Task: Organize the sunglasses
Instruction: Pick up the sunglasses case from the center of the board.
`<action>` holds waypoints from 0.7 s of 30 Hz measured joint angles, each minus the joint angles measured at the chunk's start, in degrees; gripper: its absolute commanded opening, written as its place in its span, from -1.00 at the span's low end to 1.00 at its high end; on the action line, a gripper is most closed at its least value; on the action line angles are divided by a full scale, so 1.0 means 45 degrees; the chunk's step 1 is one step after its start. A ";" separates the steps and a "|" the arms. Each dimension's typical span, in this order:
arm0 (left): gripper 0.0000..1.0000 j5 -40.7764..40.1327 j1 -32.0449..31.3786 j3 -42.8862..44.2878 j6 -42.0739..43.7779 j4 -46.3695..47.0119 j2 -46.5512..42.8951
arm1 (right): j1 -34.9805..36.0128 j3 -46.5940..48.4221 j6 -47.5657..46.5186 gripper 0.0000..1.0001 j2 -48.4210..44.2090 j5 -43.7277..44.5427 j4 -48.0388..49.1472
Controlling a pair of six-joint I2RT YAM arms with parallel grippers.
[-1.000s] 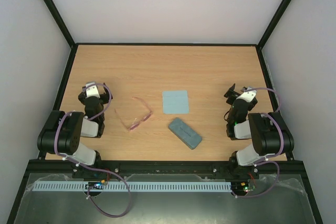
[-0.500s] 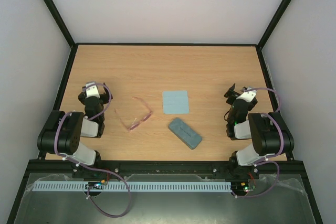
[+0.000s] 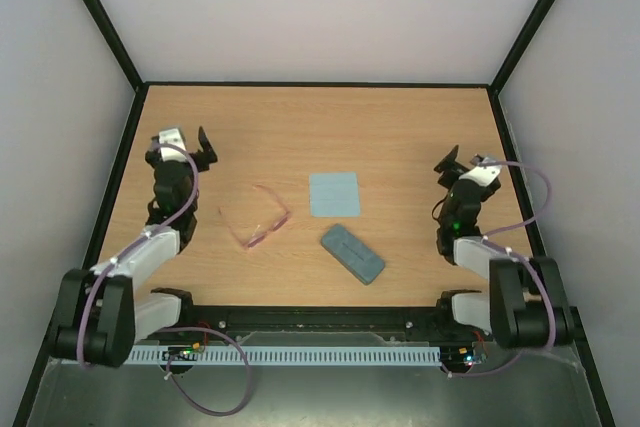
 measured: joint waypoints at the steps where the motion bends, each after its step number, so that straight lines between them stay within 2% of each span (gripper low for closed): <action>1: 0.99 0.0024 -0.0141 0.0549 -0.0165 -0.0738 -0.0384 | 0.0005 0.0321 0.0248 0.97 -0.0491 0.0029 -0.0622; 4: 0.99 0.0063 -0.0641 0.2370 -0.0947 -0.3089 -0.1263 | 0.0000 0.1948 0.1287 0.97 -0.1749 -0.0102 -0.3410; 7: 0.99 0.0228 -0.0986 0.4172 -0.2283 -0.5095 -0.1535 | 0.0000 0.4255 0.2016 0.97 -0.1996 -0.0811 -0.6348; 10: 0.99 0.1336 -0.1059 0.6241 -0.3439 -0.7227 -0.1297 | 0.0000 0.6717 0.2443 0.97 -0.1520 -0.2079 -0.8854; 14: 0.99 0.3327 -0.1292 0.8519 -0.4012 -0.9049 -0.0568 | -0.0155 0.8952 0.3711 0.97 -0.0214 -0.2934 -1.1540; 17: 0.99 0.4901 -0.1336 0.8718 -0.4478 -0.9607 -0.0447 | -0.0539 0.9384 0.4512 0.97 0.0772 -0.4352 -1.2964; 21: 0.99 0.6776 -0.0937 0.7621 -0.5625 -0.9447 -0.0733 | -0.0393 0.9258 0.4915 0.97 0.1554 -0.6008 -1.4353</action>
